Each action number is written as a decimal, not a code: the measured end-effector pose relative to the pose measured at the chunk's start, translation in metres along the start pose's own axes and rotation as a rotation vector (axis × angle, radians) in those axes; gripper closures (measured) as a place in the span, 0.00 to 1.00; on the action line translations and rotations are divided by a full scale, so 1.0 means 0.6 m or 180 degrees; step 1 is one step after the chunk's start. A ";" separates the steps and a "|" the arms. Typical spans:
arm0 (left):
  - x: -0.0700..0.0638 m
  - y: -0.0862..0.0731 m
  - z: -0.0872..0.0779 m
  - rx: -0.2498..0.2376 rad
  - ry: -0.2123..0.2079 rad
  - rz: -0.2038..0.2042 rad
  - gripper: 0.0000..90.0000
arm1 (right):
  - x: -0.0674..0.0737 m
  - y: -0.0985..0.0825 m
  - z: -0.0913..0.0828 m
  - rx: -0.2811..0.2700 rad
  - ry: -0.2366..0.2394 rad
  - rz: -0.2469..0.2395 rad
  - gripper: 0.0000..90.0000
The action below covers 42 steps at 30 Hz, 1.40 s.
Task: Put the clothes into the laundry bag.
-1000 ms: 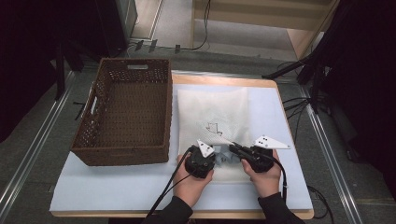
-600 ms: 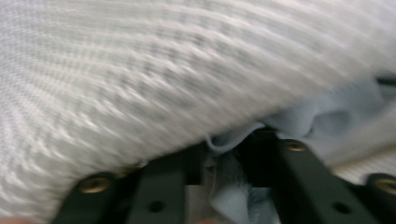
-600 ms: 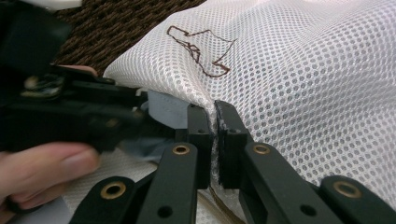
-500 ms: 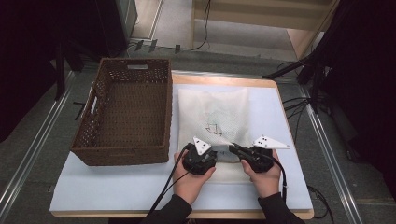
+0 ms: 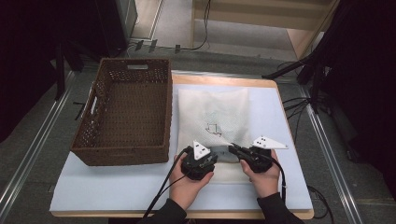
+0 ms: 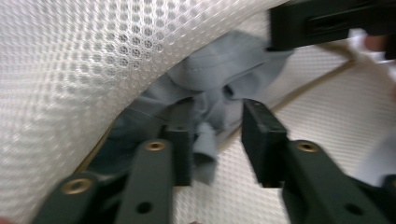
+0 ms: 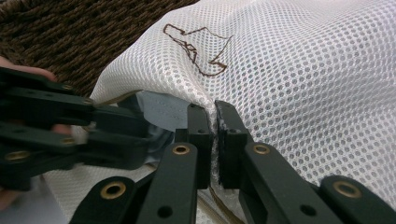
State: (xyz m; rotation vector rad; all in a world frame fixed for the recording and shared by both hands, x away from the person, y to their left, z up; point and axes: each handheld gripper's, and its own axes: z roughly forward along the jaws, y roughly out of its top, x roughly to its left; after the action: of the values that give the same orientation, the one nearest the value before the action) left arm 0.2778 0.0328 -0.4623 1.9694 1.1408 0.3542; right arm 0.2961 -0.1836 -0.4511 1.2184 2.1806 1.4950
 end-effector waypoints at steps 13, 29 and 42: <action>0.010 0.028 0.028 0.0292 0.0042 -0.0178 0.93 | 0.000 -0.002 0.002 0.0011 0.0001 0.0005 0.97; 0.053 -0.007 -0.054 -0.0019 -0.0269 -0.0196 0.81 | -0.002 -0.001 0.001 0.0010 0.0000 0.0005 0.97; 0.019 -0.019 -0.013 0.0286 -0.0109 0.0017 0.97 | -0.001 -0.003 0.003 0.0024 0.0004 0.0013 0.97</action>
State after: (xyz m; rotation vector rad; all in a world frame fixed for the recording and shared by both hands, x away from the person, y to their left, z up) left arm 0.2729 0.0492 -0.4679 2.0490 1.1476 0.2753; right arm 0.2967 -0.1833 -0.4535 1.2254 2.1879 1.4909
